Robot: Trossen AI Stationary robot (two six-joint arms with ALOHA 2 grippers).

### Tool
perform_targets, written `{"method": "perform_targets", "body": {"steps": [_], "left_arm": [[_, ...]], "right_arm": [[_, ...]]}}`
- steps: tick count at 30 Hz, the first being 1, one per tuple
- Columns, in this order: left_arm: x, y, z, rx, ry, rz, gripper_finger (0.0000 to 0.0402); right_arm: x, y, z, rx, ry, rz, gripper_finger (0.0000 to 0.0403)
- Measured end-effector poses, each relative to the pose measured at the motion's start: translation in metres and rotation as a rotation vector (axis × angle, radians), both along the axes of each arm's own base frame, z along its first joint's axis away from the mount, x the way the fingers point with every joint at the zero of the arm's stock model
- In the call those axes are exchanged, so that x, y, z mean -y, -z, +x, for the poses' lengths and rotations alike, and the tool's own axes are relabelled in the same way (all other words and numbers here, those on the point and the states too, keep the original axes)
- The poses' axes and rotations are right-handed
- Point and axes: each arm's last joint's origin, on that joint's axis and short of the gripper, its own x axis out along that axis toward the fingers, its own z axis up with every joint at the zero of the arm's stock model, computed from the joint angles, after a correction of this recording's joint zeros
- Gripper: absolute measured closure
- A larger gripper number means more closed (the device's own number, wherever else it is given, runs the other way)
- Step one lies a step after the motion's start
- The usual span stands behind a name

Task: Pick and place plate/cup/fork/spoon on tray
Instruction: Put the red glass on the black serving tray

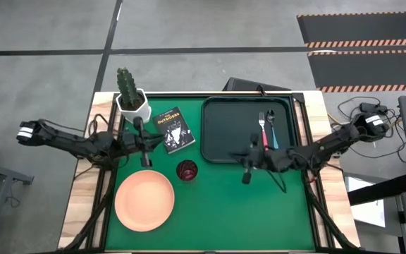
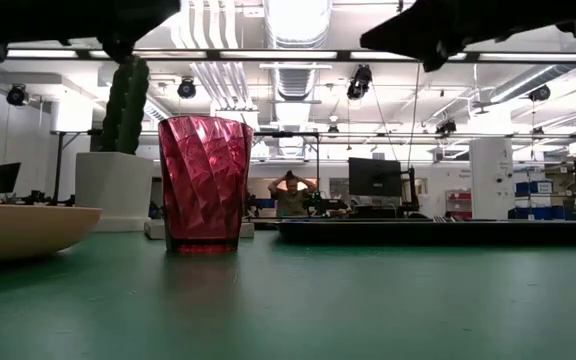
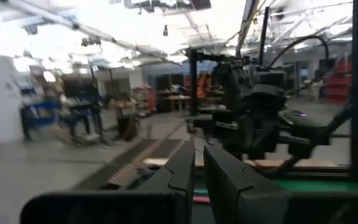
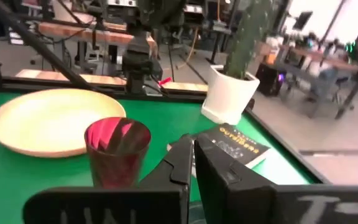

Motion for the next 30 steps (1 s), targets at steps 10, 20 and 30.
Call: {"method": "perform_targets", "body": {"steps": [10, 20, 30], "left_arm": [[0.03, -0.012, 0.042, -0.092, 0.142, -0.162, 0.0385], [0.067, -0.027, 0.079, -0.564, 0.042, -0.357, 0.0385], [0.105, -0.045, 0.114, -0.912, 0.132, -0.383, 0.0384]], "right_arm": [[0.001, 0.0, -0.023, -0.005, -0.035, -0.107, 0.0394], [0.007, -0.026, -0.049, 0.034, -0.12, -0.127, 0.0394], [0.013, -0.036, -0.066, 0.046, -0.119, -0.112, 0.0394]]}}
